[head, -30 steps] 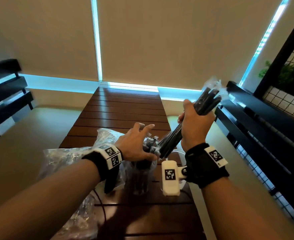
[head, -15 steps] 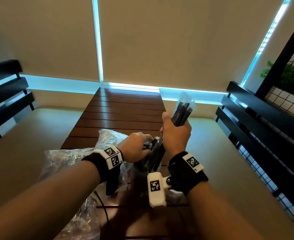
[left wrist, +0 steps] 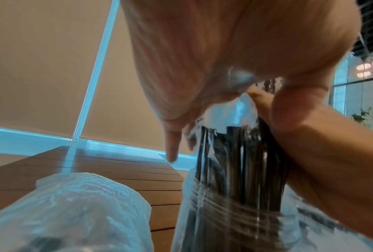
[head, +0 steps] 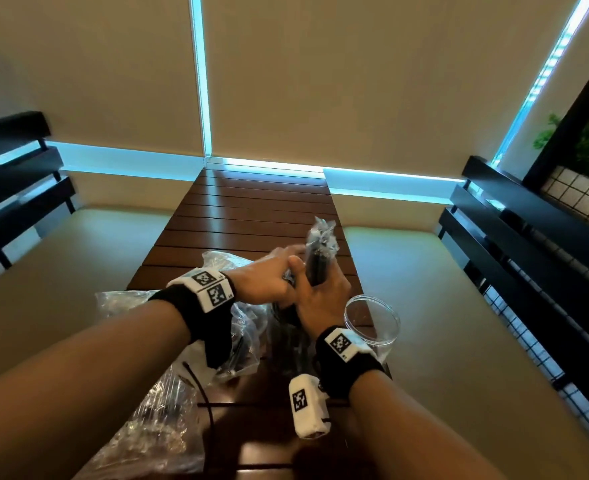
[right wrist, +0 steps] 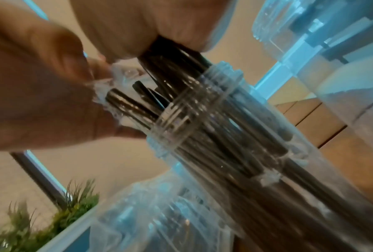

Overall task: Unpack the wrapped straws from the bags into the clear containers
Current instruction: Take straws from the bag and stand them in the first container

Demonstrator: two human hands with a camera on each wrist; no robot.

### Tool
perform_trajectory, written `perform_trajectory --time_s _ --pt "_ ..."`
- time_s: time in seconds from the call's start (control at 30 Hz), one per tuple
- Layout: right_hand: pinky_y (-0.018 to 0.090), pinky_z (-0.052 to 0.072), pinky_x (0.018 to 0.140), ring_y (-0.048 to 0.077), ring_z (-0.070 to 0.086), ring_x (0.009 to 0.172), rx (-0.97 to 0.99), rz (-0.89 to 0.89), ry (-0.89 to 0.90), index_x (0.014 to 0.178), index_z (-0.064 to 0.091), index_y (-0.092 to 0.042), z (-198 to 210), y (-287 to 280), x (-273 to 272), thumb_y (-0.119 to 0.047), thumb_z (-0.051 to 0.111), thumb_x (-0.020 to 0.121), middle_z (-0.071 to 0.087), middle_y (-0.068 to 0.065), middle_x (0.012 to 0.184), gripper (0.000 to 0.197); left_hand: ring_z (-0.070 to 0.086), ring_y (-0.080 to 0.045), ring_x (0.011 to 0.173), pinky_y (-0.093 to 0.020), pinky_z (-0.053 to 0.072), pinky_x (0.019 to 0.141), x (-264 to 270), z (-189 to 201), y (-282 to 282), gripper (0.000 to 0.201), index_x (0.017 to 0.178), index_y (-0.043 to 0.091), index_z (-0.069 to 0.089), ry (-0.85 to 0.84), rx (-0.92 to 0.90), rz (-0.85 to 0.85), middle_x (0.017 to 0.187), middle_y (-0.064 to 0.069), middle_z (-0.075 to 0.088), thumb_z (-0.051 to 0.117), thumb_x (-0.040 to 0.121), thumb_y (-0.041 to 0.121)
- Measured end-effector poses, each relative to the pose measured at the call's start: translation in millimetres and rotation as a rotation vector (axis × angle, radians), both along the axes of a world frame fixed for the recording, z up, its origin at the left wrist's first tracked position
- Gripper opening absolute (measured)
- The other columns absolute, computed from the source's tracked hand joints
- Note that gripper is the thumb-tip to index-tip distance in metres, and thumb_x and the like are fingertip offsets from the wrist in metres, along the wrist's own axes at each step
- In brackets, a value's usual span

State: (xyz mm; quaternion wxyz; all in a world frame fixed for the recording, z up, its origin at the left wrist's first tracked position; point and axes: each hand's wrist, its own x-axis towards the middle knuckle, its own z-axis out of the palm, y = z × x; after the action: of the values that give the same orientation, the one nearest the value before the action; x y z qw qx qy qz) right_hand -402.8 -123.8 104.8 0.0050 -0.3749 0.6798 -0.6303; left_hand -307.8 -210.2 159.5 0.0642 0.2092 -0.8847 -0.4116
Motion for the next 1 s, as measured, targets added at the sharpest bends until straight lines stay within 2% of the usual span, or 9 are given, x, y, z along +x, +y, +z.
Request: perform_trajectory --time_s 0.1,0.2,0.33,0.4,0.53,0.63,0.73,0.87,1.0 --pt "0.04 0.047 0.076 0.024 0.054 0.087 0.131 -0.079 0.234 0.092 0.063 -0.013 -16.1 0.5 1.2 -0.053 0.066 0.084 0.058 -0.003 0.086 0.041 0.042 -0.017 0.13 -0.04 0.04 0.107 3.6 22.5 3.4 0.091 0.152 0.027 0.022 0.284 0.1 0.099 0.143 -0.003 0.039 0.061 0.07 0.027" --pt "0.037 0.043 0.087 0.023 0.045 0.1 0.225 -0.032 0.27 0.103 0.062 -0.014 -22.4 3.5 7.8 -0.063 0.053 0.082 0.053 0.006 0.106 0.055 0.041 -0.012 0.134 -0.033 0.037 0.107 0.6 46.5 16.9 0.083 0.152 0.034 0.024 0.354 0.022 0.009 0.148 0.001 0.038 0.058 0.076 0.038" --pt "0.032 0.044 0.087 0.026 0.049 0.102 0.105 -0.011 0.222 0.119 0.056 -0.016 -22.7 3.0 11.0 -0.042 0.064 0.076 0.051 0.009 0.112 0.051 0.042 -0.013 0.133 -0.042 0.034 0.113 -17.1 47.1 31.0 0.063 0.147 0.032 0.041 0.09 -0.459 -0.093 0.149 0.004 0.04 0.033 0.092 0.063" --pt "0.032 0.047 0.086 0.025 0.05 0.104 0.1 0.011 0.21 0.12 0.047 -0.019 -20.8 6.7 9.1 -0.028 0.069 0.076 0.046 0.001 0.111 0.05 0.039 -0.016 0.138 -0.054 0.023 0.117 -23.1 30.6 29.0 0.059 0.147 0.027 0.041 -0.034 -0.528 -0.07 0.151 0.001 0.039 0.027 0.099 0.057" --pt "0.002 0.035 0.091 0.007 0.043 0.119 0.198 0.152 0.084 0.14 0.031 -0.016 -27.6 17.5 6.6 -0.028 0.083 0.065 0.038 -0.003 0.132 0.092 0.036 -0.023 0.141 -0.05 0.026 0.116 -23.4 -8.8 17.8 0.054 0.153 0.014 0.028 -0.065 -0.511 0.005 0.152 -0.007 0.039 0.025 0.105 0.039" --pt "0.029 0.041 0.109 0.01 0.043 0.135 0.261 0.173 0.028 0.151 0.007 -0.029 -39.0 17.5 10.2 -0.046 0.083 0.062 0.04 -0.003 0.15 0.118 0.019 -0.019 0.15 -0.054 0.014 0.12 -22.8 -26.4 18.5 0.061 0.158 0.022 0.006 -0.174 -0.574 0.02 0.162 -0.002 0.026 0.02 0.104 0.047" --pt "0.041 0.049 0.102 0.016 0.053 0.128 0.259 0.143 -0.004 0.15 0.018 -0.03 -49.2 14.5 7.9 -0.053 0.079 0.063 0.053 -0.002 0.14 0.109 0.006 -0.012 0.152 -0.05 0.011 0.122 -25.1 -20.5 17.0 0.07 0.157 0.024 -0.007 -0.055 -0.416 0.015 0.165 0.002 0.007 0.019 0.101 0.058" --pt "0.039 0.051 0.098 0.018 0.058 0.122 0.299 0.117 -0.016 0.15 0.019 -0.032 -51.1 17.7 5.9 -0.048 0.074 0.073 0.056 -0.002 0.136 0.096 -0.006 -0.007 0.15 -0.034 -0.001 0.12 -14.9 -4.0 9.6 0.068 0.157 0.026 -0.006 -0.019 -0.09 0.061 0.165 0.008 -0.004 0.017 0.102 0.058" --pt "0.039 0.038 0.106 0.024 0.043 0.136 0.349 0.091 -0.028 0.151 0.016 -0.035 -43.4 17.7 3.1 -0.042 0.081 0.074 0.04 0.001 0.151 0.101 0.019 -0.017 0.15 -0.041 0.015 0.122 8.0 -7.2 -12.9 0.056 0.156 0.022 0.024 -0.003 0.023 0.222 0.162 0.003 0.024 0.031 0.105 0.044"
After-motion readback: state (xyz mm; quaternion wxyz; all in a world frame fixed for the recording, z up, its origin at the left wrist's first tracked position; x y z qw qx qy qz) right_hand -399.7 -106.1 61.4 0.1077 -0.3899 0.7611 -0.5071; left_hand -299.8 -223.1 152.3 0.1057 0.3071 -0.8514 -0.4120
